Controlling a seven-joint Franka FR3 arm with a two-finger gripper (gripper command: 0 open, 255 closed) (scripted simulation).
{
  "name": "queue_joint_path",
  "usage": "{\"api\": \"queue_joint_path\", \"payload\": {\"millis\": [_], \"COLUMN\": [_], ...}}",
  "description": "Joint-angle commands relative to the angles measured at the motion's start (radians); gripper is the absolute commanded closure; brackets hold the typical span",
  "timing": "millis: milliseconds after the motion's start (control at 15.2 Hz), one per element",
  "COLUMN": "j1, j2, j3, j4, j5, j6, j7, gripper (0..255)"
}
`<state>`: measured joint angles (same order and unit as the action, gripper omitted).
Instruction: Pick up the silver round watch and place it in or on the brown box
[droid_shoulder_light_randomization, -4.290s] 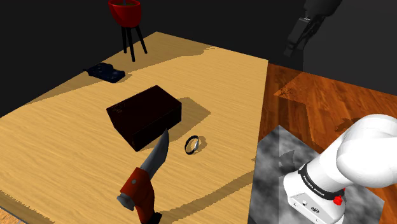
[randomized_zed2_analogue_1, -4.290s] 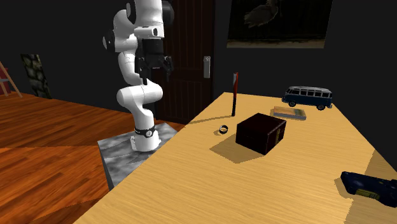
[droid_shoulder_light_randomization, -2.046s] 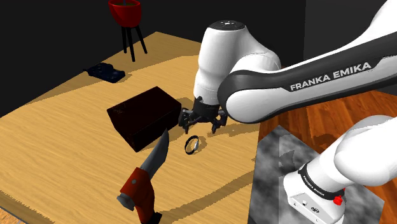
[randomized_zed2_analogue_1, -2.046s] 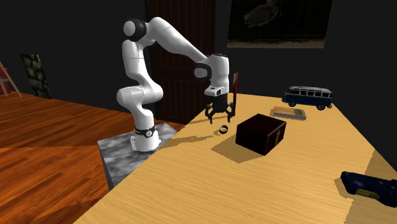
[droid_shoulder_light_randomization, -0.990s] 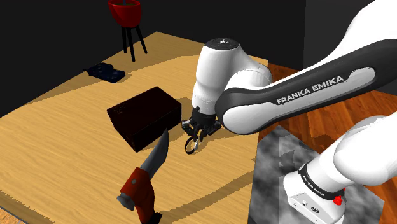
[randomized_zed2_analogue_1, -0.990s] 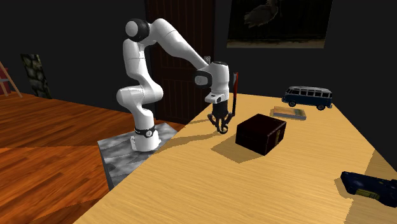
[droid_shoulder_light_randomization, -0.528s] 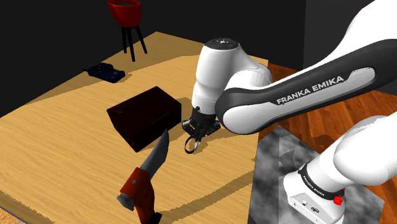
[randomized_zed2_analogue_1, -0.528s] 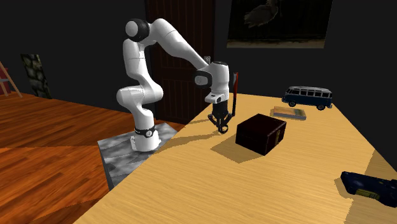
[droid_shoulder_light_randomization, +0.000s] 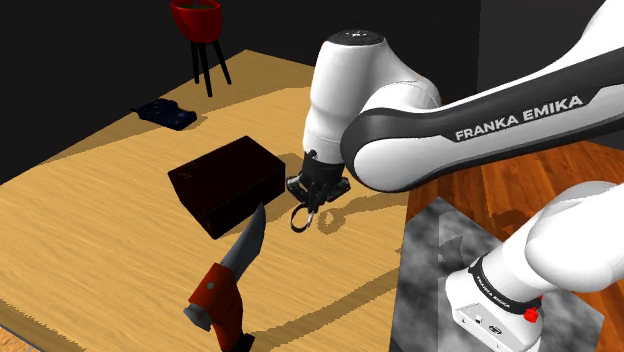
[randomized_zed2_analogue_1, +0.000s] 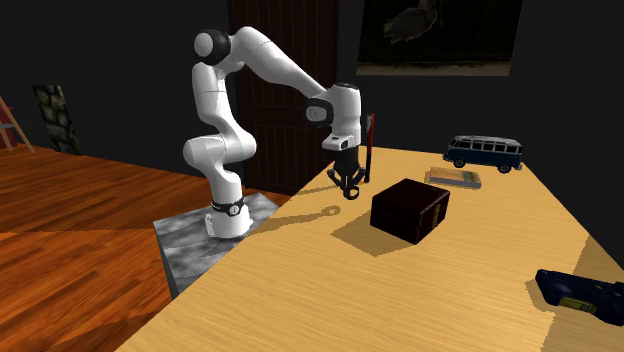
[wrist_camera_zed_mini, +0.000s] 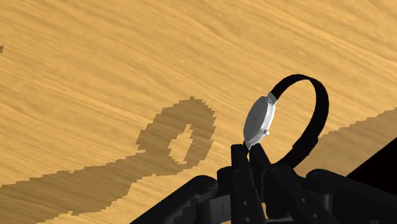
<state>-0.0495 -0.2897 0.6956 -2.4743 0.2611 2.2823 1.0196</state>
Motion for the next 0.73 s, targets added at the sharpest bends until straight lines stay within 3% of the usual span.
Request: {"api": "queue_joint_path", "payload": {"millis": [0,660], "j1": [0.004,0.014], "j2": [-0.018,-0.092], "j3": [-0.009,-0.051], "j4": [0.014,0.096], "j5": [0.006,0.019], "j6": [-0.031,-0.183], "j7": [-0.005,-0.022], "gripper": [255,255]}}
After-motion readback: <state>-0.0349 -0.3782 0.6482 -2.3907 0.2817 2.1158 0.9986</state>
